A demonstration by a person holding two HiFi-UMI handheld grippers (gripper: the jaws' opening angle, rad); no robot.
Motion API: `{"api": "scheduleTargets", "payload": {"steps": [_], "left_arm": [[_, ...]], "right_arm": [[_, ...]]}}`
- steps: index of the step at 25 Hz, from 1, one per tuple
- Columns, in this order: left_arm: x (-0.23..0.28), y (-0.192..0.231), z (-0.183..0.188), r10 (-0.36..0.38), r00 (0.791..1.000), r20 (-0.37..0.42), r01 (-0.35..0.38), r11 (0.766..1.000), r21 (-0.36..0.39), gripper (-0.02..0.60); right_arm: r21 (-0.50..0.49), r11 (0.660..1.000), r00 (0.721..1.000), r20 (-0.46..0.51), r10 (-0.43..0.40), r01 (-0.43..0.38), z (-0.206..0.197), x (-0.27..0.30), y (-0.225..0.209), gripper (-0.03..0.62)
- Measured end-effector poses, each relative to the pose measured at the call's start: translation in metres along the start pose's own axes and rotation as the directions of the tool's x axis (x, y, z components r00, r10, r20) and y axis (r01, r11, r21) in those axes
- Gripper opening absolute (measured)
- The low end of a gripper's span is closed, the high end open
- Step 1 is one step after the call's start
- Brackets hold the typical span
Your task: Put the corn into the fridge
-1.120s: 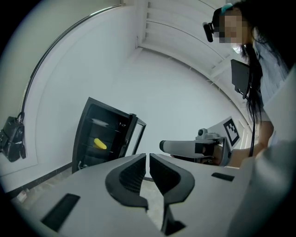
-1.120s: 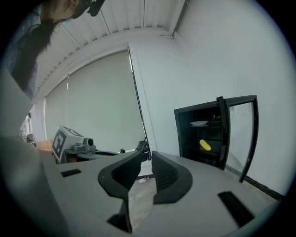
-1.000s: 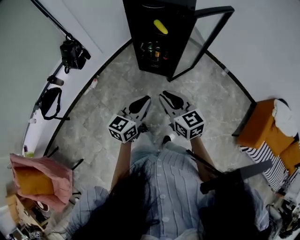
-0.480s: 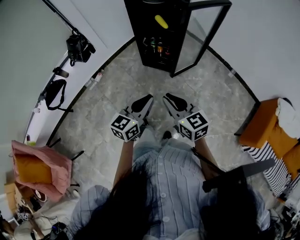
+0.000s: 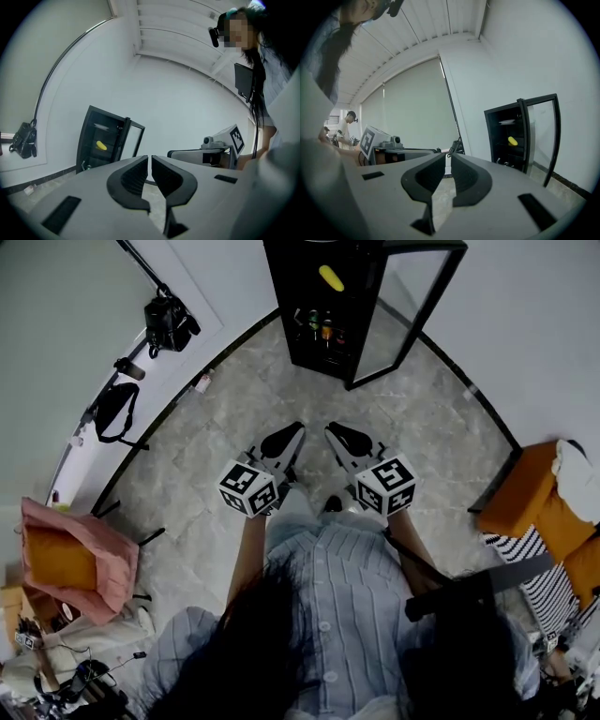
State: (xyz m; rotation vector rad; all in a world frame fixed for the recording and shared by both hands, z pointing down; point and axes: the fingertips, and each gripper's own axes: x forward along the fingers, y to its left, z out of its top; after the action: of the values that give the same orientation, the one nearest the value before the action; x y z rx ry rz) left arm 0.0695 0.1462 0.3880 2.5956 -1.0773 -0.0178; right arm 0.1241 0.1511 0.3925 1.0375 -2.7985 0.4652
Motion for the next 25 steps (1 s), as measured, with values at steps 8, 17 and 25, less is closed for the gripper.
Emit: {"api": "scheduleTargets", "payload": {"steps": [8, 17, 25], "left_arm": [[-0.013, -0.012, -0.009, -0.003, 1.0, -0.009, 0.003, 1.0, 0.006, 0.015], [-0.027, -0.01, -0.015, 0.027, 1.0, -0.006, -0.027, 1.0, 0.004, 0.015], [-0.024, -0.009, -0.012, 0.011, 1.0, -0.014, -0.011, 1.0, 0.004, 0.015]], "right_arm": [[0.031, 0.999, 1.0, -0.01, 0.019, -0.019, -0.012, -0.003, 0.011, 0.041], [0.024, 0.999, 0.999, -0.024, 0.045, -0.044, -0.022, -0.002, 0.022, 0.04], [0.028, 0.999, 0.999, -0.033, 0.038, -0.037, -0.02, 0.003, 0.02, 0.04]]}}
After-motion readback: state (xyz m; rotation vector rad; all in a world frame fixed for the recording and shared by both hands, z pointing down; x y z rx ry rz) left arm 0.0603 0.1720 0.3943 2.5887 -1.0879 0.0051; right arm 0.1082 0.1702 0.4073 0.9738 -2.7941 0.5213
